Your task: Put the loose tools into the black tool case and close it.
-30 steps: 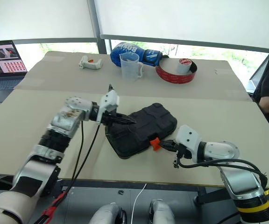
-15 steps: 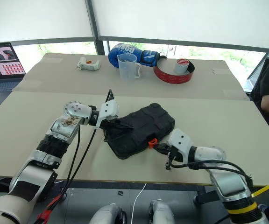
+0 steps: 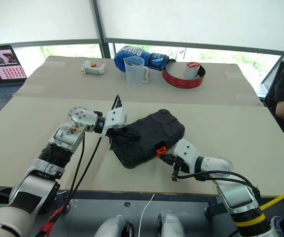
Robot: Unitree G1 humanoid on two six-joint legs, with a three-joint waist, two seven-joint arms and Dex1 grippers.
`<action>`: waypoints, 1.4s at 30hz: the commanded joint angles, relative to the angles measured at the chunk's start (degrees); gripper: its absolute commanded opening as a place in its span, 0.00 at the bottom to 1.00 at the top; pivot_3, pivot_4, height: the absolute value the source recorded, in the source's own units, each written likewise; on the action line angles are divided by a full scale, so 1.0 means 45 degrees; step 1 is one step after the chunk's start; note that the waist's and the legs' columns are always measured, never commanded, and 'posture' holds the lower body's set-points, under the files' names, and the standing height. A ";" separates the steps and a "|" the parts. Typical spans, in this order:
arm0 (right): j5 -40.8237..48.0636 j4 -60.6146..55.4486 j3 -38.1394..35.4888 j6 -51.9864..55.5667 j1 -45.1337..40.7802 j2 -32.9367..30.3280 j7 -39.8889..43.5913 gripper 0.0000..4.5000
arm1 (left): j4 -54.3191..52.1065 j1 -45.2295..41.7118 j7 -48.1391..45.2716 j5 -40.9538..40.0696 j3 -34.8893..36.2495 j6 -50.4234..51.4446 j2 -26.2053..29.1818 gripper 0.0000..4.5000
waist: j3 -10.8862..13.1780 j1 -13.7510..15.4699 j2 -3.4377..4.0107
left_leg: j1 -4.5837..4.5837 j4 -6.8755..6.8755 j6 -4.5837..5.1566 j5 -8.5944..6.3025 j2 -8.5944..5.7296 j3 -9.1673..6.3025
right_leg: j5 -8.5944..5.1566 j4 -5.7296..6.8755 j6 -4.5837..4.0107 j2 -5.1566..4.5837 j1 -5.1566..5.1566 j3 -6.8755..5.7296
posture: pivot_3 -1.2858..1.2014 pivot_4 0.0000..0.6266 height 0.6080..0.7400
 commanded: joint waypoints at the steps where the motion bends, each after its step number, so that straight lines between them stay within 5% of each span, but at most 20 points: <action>1: 0.2168 -0.2077 -0.1524 0.1361 -0.0237 -0.0404 0.0449 0.00 | 0.0527 0.0109 -0.0166 0.0479 -0.0374 -0.0084 0.0111 0.01 | -0.0003 -0.0001 0.0002 | 0.0003 -0.0002 0.0001 -0.0001 0.0001 -0.0010 | 0.0000 -0.0002 -0.0001 0.0002 0.0006 0.0000 | 0.52 0.24 0.80; 11: 0.1041 -0.0665 -0.0356 0.1634 -0.1487 -0.0440 -0.0419 0.00 | 0.0574 0.0091 -0.0097 0.0524 -0.0404 -0.0218 -0.0041 0.01 | -0.0007 0.0014 0.0004 | 0.0002 0.0000 0.0031 -0.0020 0.0000 -0.0007 | 0.0002 -0.0005 -0.0002 -0.0011 0.0010 -0.0004 | 0.52 0.24 0.80; 28: 0.0795 -0.1280 -0.0751 0.1542 0.0774 -0.0835 -0.0796 0.00 | 0.0863 0.0006 -0.0059 0.0632 -0.0466 -0.0547 -0.0193 0.01 | -0.0011 0.0022 0.0006 | 0.0004 0.0007 0.0035 -0.0022 -0.0003 -0.0002 | 0.0001 -0.0009 0.0006 -0.0017 0.0015 -0.0004 | 0.52 0.24 0.80; 35: -0.0182 0.0227 0.0248 0.1015 -0.0509 0.0149 -0.1284 0.00 | 0.1006 -0.0158 -0.0097 0.0837 -0.0679 -0.0884 -0.0408 0.01 | -0.0017 0.0020 0.0004 | -0.0001 0.0009 0.0040 -0.0025 -0.0004 -0.0002 | 0.0000 -0.0011 0.0008 -0.0013 0.0012 -0.0005 | 0.52 0.24 0.80; 42: 0.0655 -0.0664 -0.0461 0.1660 -0.1391 0.0070 -0.0945 0.00 | 0.1328 -0.0073 -0.0066 0.1243 -0.0999 -0.1761 -0.0336 0.01 | -0.0021 0.0003 0.0010 | -0.0010 0.0010 0.0040 -0.0024 -0.0006 -0.0004 | 0.0004 -0.0016 0.0009 -0.0012 0.0007 -0.0008 | 0.52 0.24 0.80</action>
